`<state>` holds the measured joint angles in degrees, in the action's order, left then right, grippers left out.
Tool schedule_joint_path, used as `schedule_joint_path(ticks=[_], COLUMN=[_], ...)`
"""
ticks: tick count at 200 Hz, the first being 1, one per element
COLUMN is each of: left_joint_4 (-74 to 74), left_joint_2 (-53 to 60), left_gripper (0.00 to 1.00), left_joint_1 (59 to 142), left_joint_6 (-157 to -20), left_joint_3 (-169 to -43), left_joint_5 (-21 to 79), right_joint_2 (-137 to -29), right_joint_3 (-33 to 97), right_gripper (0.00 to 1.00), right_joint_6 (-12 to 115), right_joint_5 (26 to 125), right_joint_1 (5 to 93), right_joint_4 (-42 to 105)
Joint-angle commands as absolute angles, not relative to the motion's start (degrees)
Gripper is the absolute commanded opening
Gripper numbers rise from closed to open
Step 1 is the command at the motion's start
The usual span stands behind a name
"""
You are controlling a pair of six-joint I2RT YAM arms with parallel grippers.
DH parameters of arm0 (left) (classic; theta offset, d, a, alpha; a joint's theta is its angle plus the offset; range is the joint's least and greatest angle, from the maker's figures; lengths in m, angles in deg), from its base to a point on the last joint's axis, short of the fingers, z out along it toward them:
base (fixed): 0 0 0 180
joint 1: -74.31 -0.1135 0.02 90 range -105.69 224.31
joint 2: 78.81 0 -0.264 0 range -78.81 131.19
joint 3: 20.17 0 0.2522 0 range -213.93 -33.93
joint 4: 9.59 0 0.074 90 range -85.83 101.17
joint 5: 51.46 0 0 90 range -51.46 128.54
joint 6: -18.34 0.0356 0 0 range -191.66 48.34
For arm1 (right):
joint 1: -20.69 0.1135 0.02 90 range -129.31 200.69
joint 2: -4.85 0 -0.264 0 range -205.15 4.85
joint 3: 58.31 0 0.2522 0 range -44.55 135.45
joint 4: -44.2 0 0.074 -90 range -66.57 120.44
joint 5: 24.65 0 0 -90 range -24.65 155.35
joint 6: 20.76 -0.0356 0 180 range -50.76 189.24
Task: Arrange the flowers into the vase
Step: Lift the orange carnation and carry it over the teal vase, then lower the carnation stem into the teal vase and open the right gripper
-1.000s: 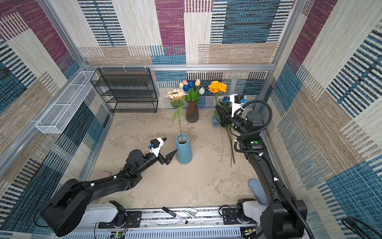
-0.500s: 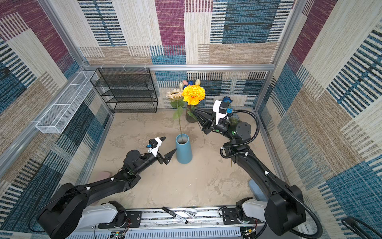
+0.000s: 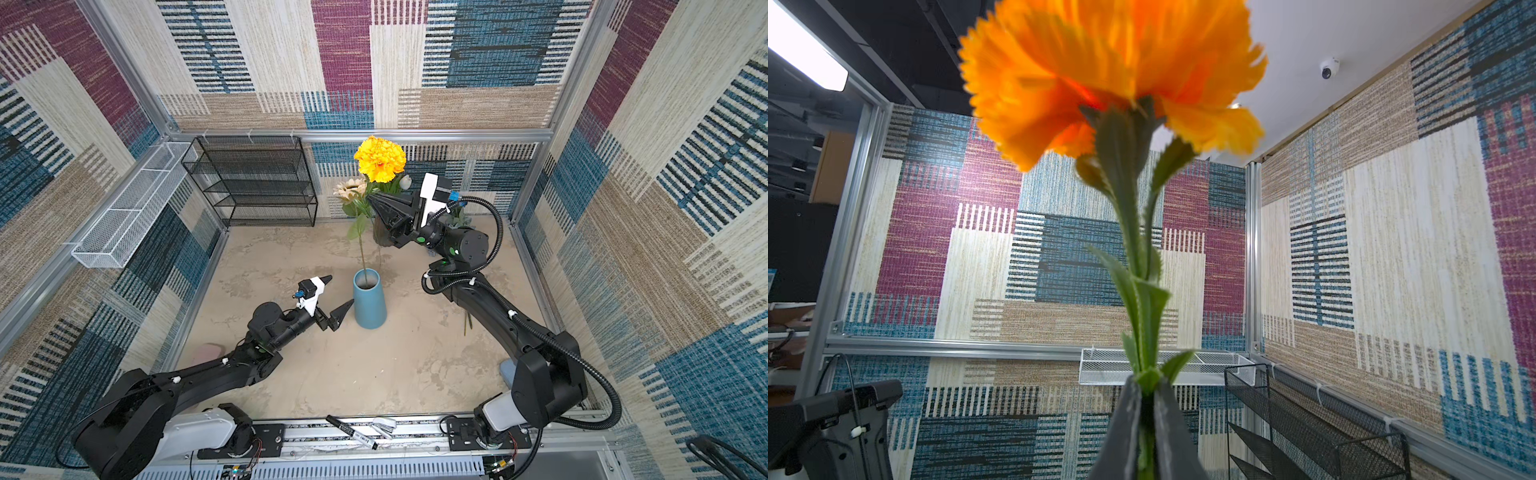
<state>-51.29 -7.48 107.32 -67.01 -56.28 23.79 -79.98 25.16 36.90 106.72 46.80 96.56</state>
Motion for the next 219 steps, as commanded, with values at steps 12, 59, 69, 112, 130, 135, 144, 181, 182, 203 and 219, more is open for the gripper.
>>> schedule_joint_path(ticks=[12, 59, 69, 112, 130, 135, 144, 181, 182, 203, 219], left_joint_4=[-53.67, -53.75, -53.82, -54.0, -53.98, -53.96, -54.0, -53.91, -53.92, -54.3, -54.45], left_joint_2=[-6.9, -7.0, -6.9, -6.6, -6.48, -6.48, -6.56, -6.08, -6.02, -5.22, -4.74], left_gripper=[0.95, 0.96, 0.95, 0.96, 0.95, 0.95, 0.96, 0.96, 0.96, 0.96, 0.96], left_joint_1=[107.28, 107.22, 107.27, 107.27, 107.27, 107.27, 107.27, 107.27, 107.27, 107.27, 107.27], left_joint_6=[-66.47, -66.32, -66.29, -65.99, -65.9, -65.78, -65.77, -65.59, -65.59, -65.68, -65.77], left_joint_3=[-56.08, -55.74, -55.71, -55.51, -55.49, -55.51, -55.51, -55.72, -55.73, -56.16, -56.59], left_joint_5=[24.44, 24.82, 24.92, 25.13, 25.35, 25.36, 25.35, 25.54, 25.53, 25.19, 25.0], right_joint_2=[-82.71, -84.58, -84.77, -85.02, -83.91, -83.37, -82.28, -77.55, -77.44, -75.7, -74.82], right_joint_3=[23.72, 19.02, 17.45, 9.97, 6.69, 6.01, 4.96, 5.38, 5.55, 7.82, 11.31], right_gripper=[0.11, 0.11, 0.12, 0.16, 0.21, 0.22, 0.23, 0.42, 0.42, 0.51, 0.61], right_joint_6=[33.04, 33.39, 34.17, 39.88, 43.67, 44.96, 47.5, 57.9, 58.12, 62.25, 65.59], right_joint_5=[105.89, 104.97, 104.95, 108.18, 108.44, 108.2, 107.49, 98.66, 98.35, 93.6, 90.82], right_joint_1=[47.74, 48.36, 48.59, 49.41, 49.69, 49.69, 49.78, 49.8, 49.79, 49.84, 49.87], right_joint_4=[100.57, 104.45, 104.64, 103.91, 100.69, 98.99, 95.82, 75.95, 75.34, 65.66, 56.72])
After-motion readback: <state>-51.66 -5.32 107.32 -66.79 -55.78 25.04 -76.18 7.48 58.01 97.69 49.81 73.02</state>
